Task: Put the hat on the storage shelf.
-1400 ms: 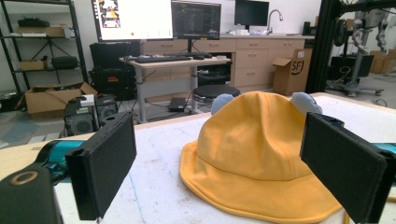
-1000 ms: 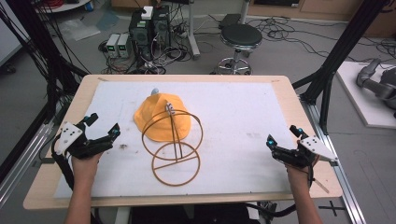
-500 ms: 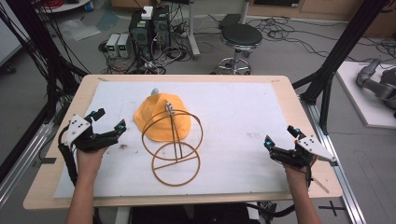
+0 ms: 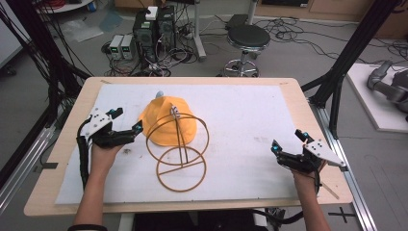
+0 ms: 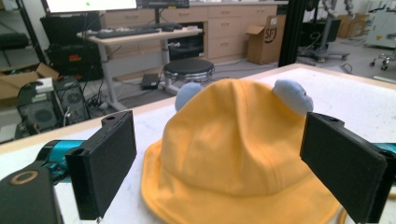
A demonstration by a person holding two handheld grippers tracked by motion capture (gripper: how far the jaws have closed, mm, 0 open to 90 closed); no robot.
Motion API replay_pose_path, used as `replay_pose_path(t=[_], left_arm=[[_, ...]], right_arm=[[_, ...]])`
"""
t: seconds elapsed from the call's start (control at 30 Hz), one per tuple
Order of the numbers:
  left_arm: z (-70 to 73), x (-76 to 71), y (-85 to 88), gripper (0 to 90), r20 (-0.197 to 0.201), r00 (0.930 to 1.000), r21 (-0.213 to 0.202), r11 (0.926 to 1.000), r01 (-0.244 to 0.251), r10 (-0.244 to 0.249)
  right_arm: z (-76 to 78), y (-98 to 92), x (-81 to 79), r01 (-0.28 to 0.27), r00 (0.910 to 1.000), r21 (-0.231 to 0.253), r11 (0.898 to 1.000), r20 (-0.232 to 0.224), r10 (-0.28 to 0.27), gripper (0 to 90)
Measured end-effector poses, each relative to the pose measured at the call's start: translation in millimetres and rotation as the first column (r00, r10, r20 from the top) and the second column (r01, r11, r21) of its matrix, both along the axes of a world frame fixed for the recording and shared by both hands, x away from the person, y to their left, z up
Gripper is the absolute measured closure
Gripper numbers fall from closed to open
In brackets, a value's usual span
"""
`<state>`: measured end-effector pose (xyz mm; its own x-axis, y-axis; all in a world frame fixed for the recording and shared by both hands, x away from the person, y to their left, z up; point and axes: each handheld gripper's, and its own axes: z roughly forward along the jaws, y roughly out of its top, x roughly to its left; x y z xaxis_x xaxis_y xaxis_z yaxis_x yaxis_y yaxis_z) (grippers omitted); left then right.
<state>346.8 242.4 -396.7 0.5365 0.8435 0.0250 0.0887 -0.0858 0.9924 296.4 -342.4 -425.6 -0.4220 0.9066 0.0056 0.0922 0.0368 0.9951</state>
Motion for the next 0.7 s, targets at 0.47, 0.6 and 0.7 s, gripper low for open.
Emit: replay_pose_path(t=[0.47,0.6,0.7], left_arm=[[4.2,32.7,-29.5,11.2,-0.079,0.9947,0.058,0.9959,0.070,-0.065],[2.3,38.8,-34.2,11.7,-0.084,0.9932,0.060,0.9945,0.085,-0.080],[0.8,48.2,-39.9,11.8,-0.128,0.9868,0.088,0.9898,0.112,-0.100]], right_arm=[[-0.2,1.5,0.6,-0.007,1.0000,-0.005,1.000,-0.003,0.007,3.1],[-0.2,1.7,0.8,-0.008,1.0000,-0.010,1.000,0.000,0.008,3.0],[-0.5,2.2,0.8,-0.010,0.9999,-0.009,1.000,-0.007,0.010,3.0]])
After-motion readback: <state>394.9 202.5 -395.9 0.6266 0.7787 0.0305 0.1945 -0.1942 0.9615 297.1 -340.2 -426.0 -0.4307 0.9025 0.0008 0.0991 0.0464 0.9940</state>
